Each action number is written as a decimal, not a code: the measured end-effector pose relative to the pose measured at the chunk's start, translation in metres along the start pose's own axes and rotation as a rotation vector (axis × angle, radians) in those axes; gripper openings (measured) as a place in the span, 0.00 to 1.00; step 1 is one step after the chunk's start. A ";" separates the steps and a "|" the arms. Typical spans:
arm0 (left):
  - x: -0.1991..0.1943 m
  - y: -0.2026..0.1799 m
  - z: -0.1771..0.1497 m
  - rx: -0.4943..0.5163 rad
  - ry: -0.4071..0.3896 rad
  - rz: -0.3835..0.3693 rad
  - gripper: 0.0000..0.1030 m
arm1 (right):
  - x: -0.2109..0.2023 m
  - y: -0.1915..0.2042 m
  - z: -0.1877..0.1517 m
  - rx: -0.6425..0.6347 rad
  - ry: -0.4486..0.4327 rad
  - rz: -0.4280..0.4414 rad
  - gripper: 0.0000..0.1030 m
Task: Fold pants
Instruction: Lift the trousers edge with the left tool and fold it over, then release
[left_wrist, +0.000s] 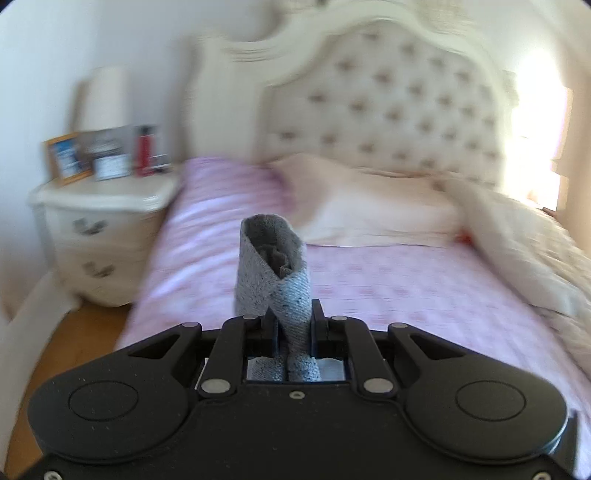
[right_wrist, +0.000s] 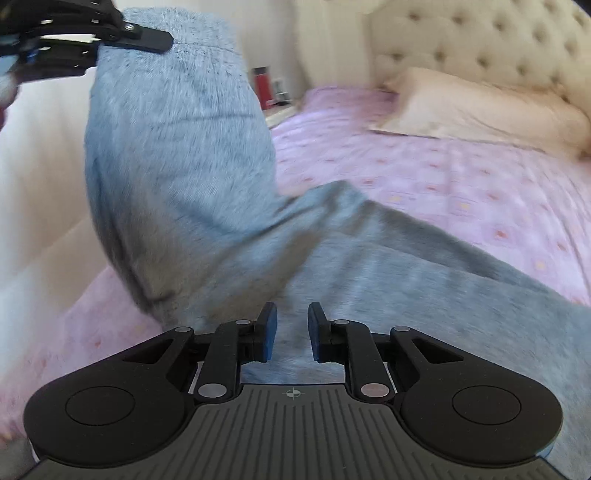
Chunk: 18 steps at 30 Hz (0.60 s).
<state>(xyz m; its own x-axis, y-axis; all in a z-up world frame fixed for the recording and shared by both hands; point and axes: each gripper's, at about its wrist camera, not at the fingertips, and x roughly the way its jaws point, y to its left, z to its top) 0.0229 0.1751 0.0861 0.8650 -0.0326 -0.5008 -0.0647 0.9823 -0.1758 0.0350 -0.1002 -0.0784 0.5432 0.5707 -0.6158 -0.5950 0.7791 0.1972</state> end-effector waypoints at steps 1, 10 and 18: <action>0.002 -0.014 0.000 0.015 0.004 -0.044 0.18 | -0.003 -0.006 -0.002 0.024 0.004 -0.014 0.18; 0.048 -0.101 -0.034 0.171 0.166 -0.353 0.27 | -0.026 -0.061 -0.014 0.243 0.059 -0.122 0.18; 0.071 -0.030 -0.051 0.030 0.309 -0.118 0.28 | -0.055 -0.102 -0.012 0.483 -0.076 -0.107 0.25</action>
<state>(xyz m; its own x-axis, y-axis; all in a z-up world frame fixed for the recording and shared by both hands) 0.0606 0.1340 0.0129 0.6736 -0.1969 -0.7124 0.0457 0.9731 -0.2256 0.0586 -0.2149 -0.0740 0.6385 0.4846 -0.5978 -0.2010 0.8549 0.4783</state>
